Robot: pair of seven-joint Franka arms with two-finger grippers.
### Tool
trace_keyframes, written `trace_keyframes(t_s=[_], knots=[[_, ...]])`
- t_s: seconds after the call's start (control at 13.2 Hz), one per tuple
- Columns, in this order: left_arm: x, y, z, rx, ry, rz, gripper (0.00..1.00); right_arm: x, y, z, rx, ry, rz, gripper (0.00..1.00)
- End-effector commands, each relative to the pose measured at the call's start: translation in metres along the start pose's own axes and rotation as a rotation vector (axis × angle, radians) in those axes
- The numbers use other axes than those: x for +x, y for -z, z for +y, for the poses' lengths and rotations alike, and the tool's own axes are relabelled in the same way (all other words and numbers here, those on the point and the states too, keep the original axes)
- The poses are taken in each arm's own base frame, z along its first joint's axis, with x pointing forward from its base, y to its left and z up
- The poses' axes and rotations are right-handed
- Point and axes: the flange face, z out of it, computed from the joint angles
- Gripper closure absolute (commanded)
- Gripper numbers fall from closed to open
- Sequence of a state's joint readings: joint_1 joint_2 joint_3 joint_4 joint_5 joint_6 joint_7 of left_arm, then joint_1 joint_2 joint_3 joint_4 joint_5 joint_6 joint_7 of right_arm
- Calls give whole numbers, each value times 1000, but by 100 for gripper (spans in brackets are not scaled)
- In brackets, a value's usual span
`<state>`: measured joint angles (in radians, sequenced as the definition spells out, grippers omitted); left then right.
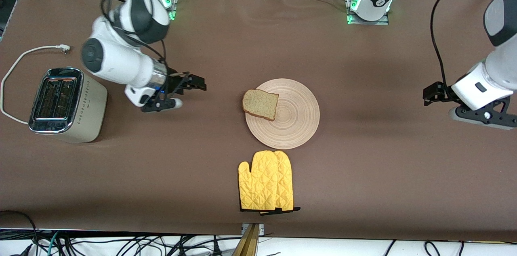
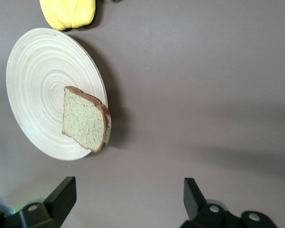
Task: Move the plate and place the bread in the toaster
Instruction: 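Reach the right gripper to the bread slice on the plate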
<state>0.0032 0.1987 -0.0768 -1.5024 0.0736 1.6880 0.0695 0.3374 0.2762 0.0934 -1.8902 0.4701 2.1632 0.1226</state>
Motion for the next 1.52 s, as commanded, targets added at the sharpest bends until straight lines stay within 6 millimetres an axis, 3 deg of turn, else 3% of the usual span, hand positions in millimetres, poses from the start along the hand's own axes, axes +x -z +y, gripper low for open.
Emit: trace_keyframes(t_s=[0.0,0.3,0.53,0.68,0.91,1.44], knots=[[-42,13,9,-51,71,36,0,-14,-46,-15,35,-41,42,0],[-48,13,4,-29,68,67,0,-29,-113,-43,81,-70,88,0],[-63,12,6,-29,69,55,0,-28,-141,-37,97,-133,105,0],[-62,15,10,-29,63,38,0,-31,-159,-45,124,-170,117,0],[-53,15,9,-29,63,37,0,-25,-178,-42,118,-182,124,2],[-53,13,5,-31,74,33,0,-23,-192,-34,122,-210,129,50]])
